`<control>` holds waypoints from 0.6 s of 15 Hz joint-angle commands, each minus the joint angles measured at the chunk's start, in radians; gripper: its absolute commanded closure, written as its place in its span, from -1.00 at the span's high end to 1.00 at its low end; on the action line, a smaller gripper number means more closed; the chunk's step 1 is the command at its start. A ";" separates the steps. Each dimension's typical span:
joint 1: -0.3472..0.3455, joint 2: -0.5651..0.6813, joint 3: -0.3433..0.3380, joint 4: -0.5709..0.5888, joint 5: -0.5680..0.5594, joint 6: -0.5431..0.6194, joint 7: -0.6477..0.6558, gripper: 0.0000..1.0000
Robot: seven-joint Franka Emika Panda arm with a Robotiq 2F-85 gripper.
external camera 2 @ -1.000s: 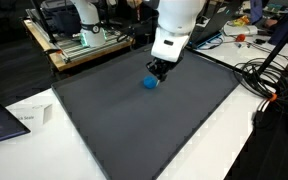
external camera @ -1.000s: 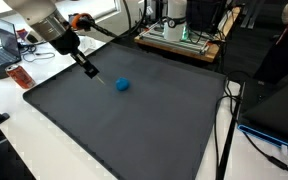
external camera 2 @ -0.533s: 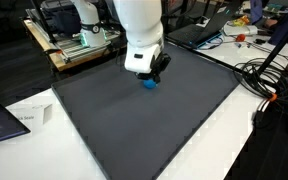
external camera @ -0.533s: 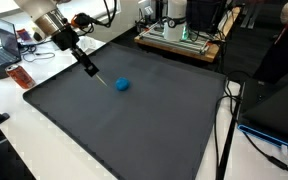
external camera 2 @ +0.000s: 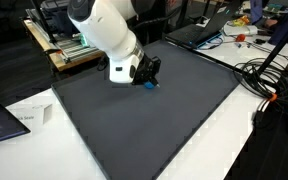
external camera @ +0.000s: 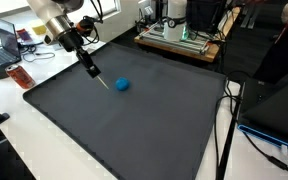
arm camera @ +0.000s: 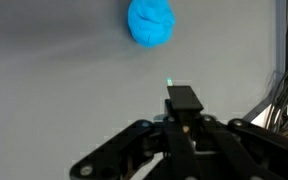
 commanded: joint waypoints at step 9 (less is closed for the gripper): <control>-0.030 -0.048 -0.014 -0.149 0.349 0.047 -0.300 -0.94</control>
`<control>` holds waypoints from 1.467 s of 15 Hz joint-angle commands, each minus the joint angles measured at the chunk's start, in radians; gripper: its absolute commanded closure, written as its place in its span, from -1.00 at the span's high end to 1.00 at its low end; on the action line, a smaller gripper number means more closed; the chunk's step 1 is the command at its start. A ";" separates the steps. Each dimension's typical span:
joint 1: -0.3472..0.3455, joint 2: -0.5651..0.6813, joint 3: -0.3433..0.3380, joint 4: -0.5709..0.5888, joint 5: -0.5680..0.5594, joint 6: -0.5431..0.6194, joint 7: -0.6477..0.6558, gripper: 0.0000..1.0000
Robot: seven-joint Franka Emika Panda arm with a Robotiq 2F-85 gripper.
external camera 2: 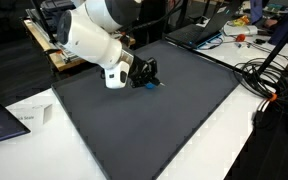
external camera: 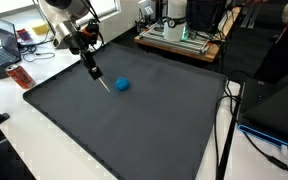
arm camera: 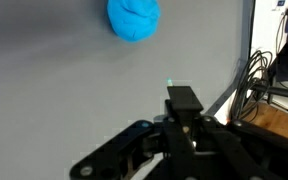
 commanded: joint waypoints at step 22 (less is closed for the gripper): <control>0.273 -0.382 -0.122 -0.398 -0.452 0.345 0.651 -0.94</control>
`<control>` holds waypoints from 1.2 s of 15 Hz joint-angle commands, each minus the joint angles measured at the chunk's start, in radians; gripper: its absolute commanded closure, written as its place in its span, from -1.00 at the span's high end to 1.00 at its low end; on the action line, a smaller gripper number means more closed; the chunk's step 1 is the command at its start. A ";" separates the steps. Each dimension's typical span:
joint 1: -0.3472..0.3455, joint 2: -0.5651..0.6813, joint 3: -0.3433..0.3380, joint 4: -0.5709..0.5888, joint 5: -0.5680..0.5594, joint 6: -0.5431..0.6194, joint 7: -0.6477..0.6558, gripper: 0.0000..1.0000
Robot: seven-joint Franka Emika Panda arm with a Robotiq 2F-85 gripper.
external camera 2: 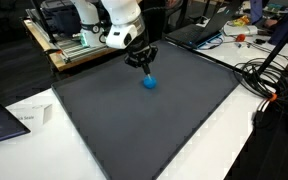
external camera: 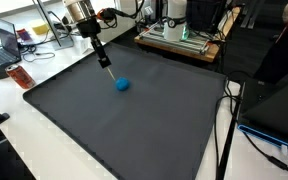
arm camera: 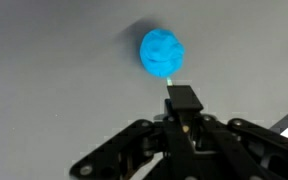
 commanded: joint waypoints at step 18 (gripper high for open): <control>0.126 -0.433 0.080 -0.432 -0.839 0.283 0.915 -0.94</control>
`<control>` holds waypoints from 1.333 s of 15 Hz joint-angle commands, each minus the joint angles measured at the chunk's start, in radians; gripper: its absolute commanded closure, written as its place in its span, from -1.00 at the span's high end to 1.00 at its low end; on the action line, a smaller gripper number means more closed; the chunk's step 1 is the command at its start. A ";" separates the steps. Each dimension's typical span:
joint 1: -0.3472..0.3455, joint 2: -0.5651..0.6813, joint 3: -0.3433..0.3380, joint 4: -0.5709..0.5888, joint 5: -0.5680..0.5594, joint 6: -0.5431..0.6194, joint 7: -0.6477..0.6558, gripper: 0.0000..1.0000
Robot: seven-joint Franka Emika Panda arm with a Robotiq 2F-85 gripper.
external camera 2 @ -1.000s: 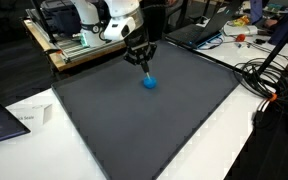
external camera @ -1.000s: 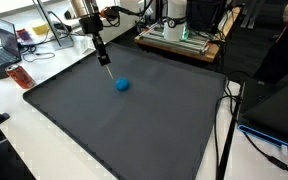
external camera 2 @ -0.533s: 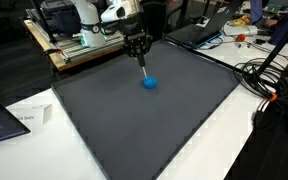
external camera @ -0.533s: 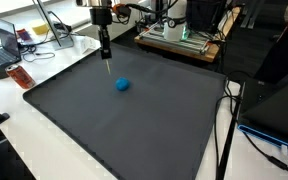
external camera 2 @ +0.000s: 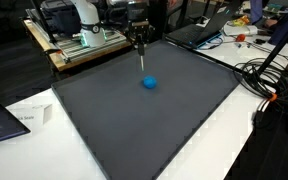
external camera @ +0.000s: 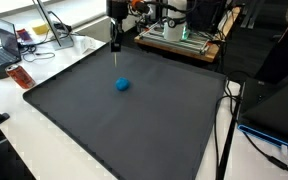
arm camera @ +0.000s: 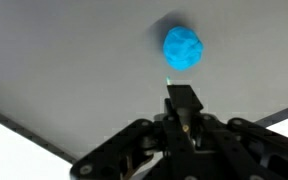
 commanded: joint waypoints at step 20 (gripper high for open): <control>0.093 0.272 0.131 0.580 -0.037 -0.757 -0.142 -0.94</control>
